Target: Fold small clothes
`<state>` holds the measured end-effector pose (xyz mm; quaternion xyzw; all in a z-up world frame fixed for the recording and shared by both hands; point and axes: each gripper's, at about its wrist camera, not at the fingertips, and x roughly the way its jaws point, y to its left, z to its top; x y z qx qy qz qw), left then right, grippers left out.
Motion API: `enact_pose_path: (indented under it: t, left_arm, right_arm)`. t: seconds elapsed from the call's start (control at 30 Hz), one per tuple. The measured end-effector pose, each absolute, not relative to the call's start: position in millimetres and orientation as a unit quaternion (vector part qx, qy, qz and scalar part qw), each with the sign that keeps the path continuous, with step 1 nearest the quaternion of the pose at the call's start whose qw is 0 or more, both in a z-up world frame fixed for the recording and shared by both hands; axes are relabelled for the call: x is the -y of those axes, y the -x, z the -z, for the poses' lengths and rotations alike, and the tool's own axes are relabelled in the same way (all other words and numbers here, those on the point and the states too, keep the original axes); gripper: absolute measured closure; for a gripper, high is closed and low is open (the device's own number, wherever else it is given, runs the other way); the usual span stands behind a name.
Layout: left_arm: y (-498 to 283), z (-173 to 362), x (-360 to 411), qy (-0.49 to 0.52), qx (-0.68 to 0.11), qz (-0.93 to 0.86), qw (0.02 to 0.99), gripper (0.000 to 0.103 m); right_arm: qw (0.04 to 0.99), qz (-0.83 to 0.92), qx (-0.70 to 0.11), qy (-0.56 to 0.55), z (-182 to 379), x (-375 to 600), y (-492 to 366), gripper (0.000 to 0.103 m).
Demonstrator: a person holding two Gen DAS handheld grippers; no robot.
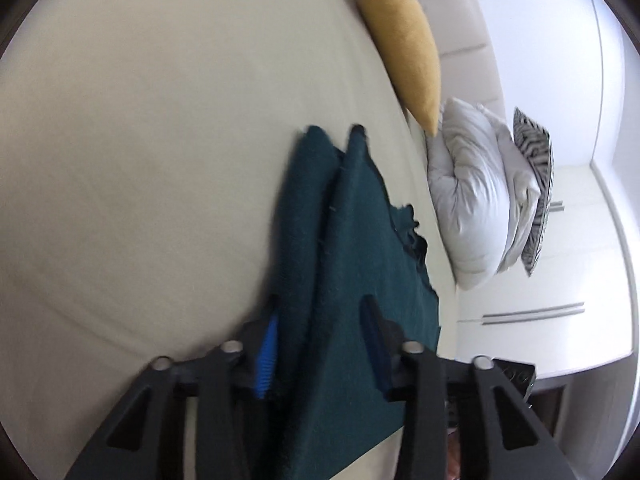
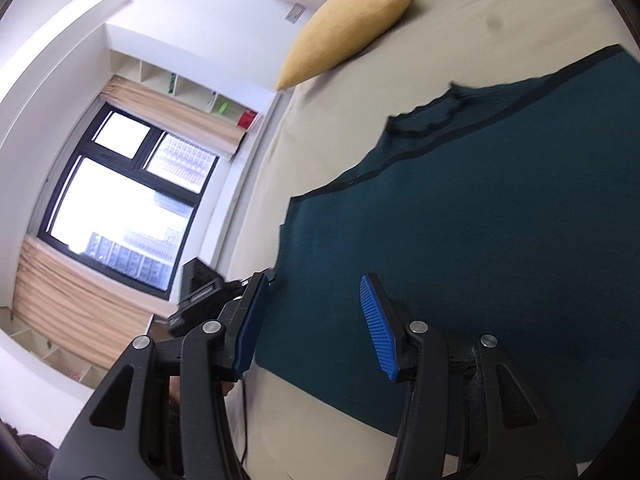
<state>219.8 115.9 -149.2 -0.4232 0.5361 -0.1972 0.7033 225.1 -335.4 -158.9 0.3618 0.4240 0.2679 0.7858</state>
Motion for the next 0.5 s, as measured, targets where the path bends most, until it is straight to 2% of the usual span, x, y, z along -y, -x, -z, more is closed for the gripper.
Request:
enact_pose_path:
  t: [0.07, 0.27, 0.37, 0.5]
  left_arm:
    - [-220, 151, -114, 0.416, -0.540, 0.201, 0.704, 0.074]
    - [-225, 148, -108, 0.406, -0.554, 0.205, 0.697, 0.075]
    - [-226, 142, -101, 0.374, -0.558, 0.201, 0.713, 0.087]
    - [-223, 131, -96, 0.332, -0.554, 0.197, 0.738, 0.089]
  right_arm:
    - [0.780, -0.279, -0.430, -0.359, 160, 327, -230, 0.056]
    - [0.767, -0.290, -0.455, -0.348, 170, 301, -248, 0.056]
    - [0.761, -0.297, -0.466, -0.339, 172, 289, -256, 0.056]
    - [0.753, -0.295, -0.488, -0.329, 182, 272, -272, 0.056]
